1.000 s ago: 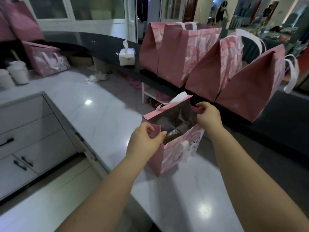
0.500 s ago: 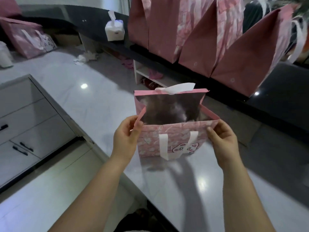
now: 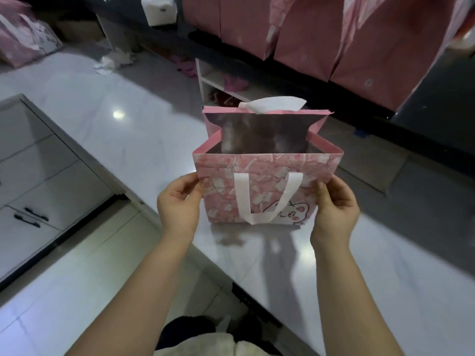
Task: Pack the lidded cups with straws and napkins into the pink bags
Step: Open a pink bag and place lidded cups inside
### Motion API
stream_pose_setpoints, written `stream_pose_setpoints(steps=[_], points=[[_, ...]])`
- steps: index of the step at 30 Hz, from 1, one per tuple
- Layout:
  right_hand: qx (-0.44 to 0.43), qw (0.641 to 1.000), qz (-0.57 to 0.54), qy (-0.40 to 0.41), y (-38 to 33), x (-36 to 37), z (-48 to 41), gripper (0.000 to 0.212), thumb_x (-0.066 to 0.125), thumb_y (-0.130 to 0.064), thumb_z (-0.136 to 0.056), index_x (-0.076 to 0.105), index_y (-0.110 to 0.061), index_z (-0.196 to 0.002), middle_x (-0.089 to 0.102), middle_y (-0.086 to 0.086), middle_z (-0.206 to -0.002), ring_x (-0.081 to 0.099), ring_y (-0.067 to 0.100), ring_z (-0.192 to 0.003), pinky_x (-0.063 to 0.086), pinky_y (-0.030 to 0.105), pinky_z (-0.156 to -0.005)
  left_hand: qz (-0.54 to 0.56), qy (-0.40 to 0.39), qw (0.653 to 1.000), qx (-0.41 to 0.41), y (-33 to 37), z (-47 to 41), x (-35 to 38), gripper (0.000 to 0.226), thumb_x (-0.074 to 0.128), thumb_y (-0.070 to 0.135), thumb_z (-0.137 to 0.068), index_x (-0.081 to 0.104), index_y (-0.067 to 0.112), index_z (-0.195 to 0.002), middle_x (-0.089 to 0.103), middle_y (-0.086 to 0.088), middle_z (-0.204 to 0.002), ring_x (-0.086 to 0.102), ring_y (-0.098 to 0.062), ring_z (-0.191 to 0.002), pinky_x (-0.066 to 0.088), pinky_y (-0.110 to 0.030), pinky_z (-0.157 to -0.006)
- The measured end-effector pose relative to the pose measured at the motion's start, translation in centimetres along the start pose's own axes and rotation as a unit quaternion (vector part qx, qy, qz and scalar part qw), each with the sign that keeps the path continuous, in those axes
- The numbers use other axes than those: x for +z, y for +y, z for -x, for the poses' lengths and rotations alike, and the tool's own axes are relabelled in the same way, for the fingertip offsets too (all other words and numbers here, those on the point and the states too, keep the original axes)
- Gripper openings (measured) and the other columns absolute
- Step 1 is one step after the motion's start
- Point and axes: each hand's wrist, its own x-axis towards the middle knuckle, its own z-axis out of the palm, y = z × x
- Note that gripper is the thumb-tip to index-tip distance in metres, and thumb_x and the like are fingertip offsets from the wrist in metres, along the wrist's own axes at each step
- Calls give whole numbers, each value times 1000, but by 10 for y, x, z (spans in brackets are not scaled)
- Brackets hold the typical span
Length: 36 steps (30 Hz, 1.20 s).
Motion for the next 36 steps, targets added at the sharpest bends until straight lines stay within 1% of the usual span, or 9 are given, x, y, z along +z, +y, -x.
stream_pose_setpoints(steps=[5, 10, 14, 18, 23, 26, 30, 33, 36], points=[[12, 999, -18, 26, -2, 8, 22, 29, 66, -3, -87, 77, -30, -91, 75, -4, -98, 70, 11, -91, 55, 21, -74, 5, -49, 999, 9, 7, -17, 5, 33, 68, 5, -90, 73, 38, -91, 75, 15, -93, 71, -6, -89, 56, -17, -76], [11, 995, -17, 94, -16, 17, 49, 24, 67, -7, -89, 75, -27, -99, 74, -1, -105, 71, 15, -95, 57, 25, -71, 0, -154, 988, 15, 19, -35, -7, 40, 66, 12, -92, 72, 51, -89, 74, 17, -98, 70, -5, -93, 56, -17, -74], [-6, 988, -11, 155, -21, 22, 80, 19, 69, -11, -87, 74, -23, -101, 74, 2, -106, 71, 19, -96, 58, 26, -69, 5, -223, 975, 19, 18, -39, -20, 31, 66, 17, -93, 70, 47, -97, 73, 21, -99, 69, 0, -94, 53, -12, -70], [-46, 974, 0, 222, -29, 12, 121, 17, 66, -11, -89, 74, -24, -98, 74, 1, -103, 71, 18, -95, 58, 25, -69, 15, -282, 959, -1, 14, -31, -18, 25, 66, 18, -93, 69, 43, -97, 72, 24, -97, 68, 2, -92, 51, -8, -67], [-121, 936, 24, 330, -44, -11, 173, 23, 61, -6, -92, 73, -23, -102, 74, -3, -104, 71, 13, -96, 57, 22, -71, 53, -379, 924, -21, 21, 0, -2, 30, 67, 10, -92, 71, 40, -96, 74, 16, -98, 70, -4, -93, 55, -14, -72], [-162, 908, 44, 385, -55, -30, 200, 25, 62, -5, -92, 74, -25, -100, 75, -3, -103, 70, 14, -97, 57, 21, -72, 87, -424, 901, -27, 31, 26, 8, 37, 68, 9, -91, 72, 45, -91, 74, 18, -96, 70, -3, -91, 54, -11, -69], [-202, 882, 33, 424, -74, -55, 228, 22, 64, -7, -91, 76, -23, -100, 74, 1, -105, 71, 17, -98, 58, 24, -74, 107, -506, 855, -17, 41, 61, 21, 51, 61, -5, -90, 71, 44, -101, 74, 17, -102, 69, -2, -95, 55, -14, -69], [-241, 850, 21, 467, -89, -74, 244, 29, 63, -2, -91, 77, -27, -96, 75, -3, -101, 71, 12, -94, 57, 22, -72, 88, -570, 817, 1, 48, 89, 33, 67, 55, -10, -90, 68, 55, -103, 71, 22, -107, 66, 2, -99, 55, -14, -70], [-254, 824, 13, 506, -104, -96, 263, 27, 62, -4, -92, 75, -26, -100, 75, -3, -103, 71, 13, -95, 57, 22, -72, 80, -608, 790, 14, 54, 120, 46, 66, 57, -5, -92, 65, 60, -105, 69, 25, -110, 64, 4, -101, 54, -13, -71]])
